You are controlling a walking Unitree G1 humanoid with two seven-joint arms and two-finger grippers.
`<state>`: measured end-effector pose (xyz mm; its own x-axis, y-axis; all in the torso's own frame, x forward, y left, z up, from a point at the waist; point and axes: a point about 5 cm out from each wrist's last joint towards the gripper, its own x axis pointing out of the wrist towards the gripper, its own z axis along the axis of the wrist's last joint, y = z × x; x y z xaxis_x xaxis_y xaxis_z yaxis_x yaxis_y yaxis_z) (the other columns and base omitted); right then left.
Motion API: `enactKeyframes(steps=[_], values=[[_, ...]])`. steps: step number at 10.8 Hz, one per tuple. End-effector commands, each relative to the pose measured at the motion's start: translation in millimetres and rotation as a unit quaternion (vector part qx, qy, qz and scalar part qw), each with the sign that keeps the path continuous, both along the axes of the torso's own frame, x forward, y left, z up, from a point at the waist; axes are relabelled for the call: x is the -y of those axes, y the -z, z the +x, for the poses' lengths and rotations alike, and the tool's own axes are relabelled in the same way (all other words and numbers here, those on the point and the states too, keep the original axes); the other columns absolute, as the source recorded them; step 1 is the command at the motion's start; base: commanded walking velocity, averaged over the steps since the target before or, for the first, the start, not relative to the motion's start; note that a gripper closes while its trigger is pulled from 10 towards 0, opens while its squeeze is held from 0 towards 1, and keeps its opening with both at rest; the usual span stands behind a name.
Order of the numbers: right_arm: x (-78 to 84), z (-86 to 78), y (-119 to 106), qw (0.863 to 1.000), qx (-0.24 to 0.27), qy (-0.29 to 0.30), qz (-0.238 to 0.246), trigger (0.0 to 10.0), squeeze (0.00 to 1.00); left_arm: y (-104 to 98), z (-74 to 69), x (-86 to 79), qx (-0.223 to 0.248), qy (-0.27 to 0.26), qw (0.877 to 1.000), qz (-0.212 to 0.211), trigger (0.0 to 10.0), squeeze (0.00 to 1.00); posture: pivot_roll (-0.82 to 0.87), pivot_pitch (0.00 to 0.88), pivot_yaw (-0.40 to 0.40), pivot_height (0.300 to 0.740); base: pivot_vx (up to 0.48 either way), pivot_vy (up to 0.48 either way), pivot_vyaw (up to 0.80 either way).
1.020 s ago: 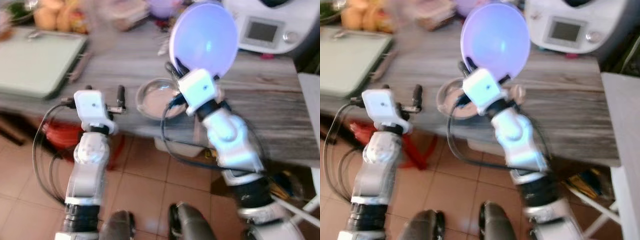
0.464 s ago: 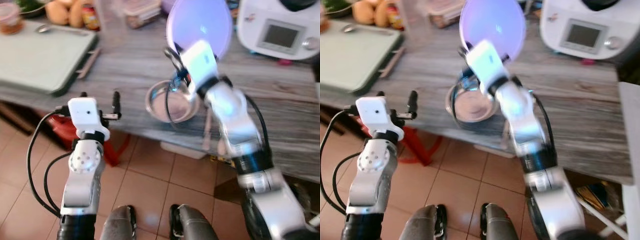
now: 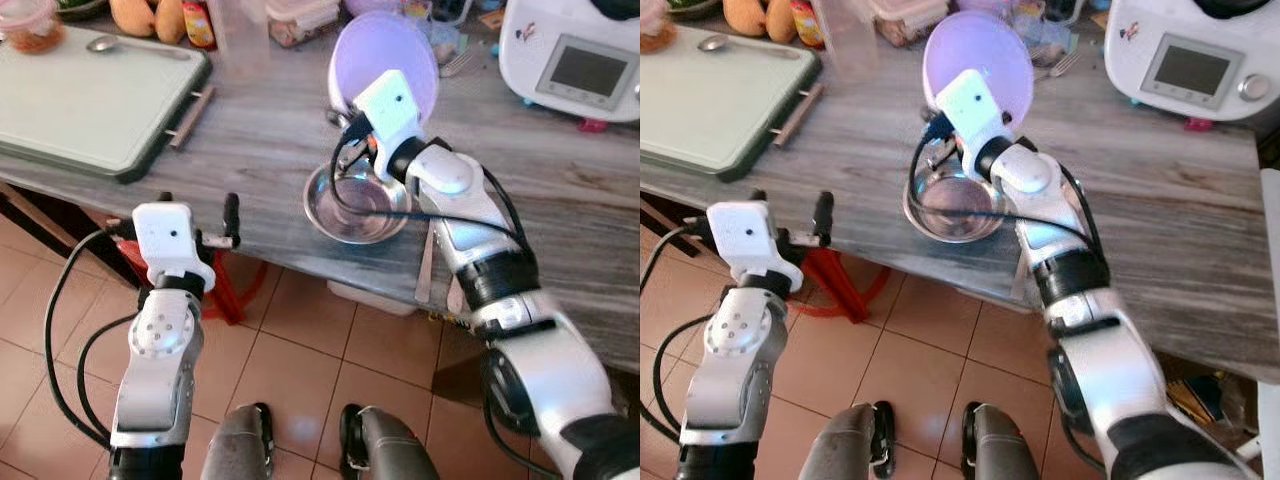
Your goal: Setting the table
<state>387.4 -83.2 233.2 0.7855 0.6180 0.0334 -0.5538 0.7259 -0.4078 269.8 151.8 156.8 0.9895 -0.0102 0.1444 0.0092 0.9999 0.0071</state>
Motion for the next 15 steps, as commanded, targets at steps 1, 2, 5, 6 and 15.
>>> enactKeyframes(steps=[1, 2, 5, 6, 15], values=[[-1.7, 2.4, -3.5, 1.0, -0.006, -0.007, 0.0, 10.0, 0.0, -1.4, -3.6, 0.4, -0.002, 0.004, 1.0, -0.001, 10.0, 0.0, 0.1, 0.256, 0.018, 0.74, 0.0, 0.0, 0.0], [-1.9, 3.0, 0.2, 1.0, -0.016, -0.008, -0.007, 10.0, 0.0, -1.0, -4.0, 1.6, -0.005, 0.006, 1.0, -0.002, 10.0, 0.0, 0.1, 0.259, 0.018, 0.74, 0.0, 0.0, 0.0], [0.8, 4.9, 7.0, 0.999, -0.033, -0.02, -0.015, 10.0, 0.0, -1.5, -4.3, 2.2, -0.01, 0.01, 1.0, -0.002, 10.0, 0.0, 0.11, 0.263, 0.023, 0.74, 0.0, 0.0, 0.0], [-0.2, 6.1, 5.5, 0.999, -0.03, -0.03, -0.022, 10.0, 0.0, -1.4, -4.8, 2.0, -0.012, 0.011, 1.0, -0.001, 10.0, 0.0, 0.11, 0.264, 0.024, 0.74, 0.0, 0.0, 0.0], [-2.6, 14.2, 7.2, 0.998, -0.033, -0.041, -0.043, 10.0, 1.0, -1.6, -5.8, 1.7, -0.02, 0.018, 1.0, 0.004, 10.0, 0.0, 0.13, 0.255, 0.021, 0.74, 0.0, 0.0, 0.0]])
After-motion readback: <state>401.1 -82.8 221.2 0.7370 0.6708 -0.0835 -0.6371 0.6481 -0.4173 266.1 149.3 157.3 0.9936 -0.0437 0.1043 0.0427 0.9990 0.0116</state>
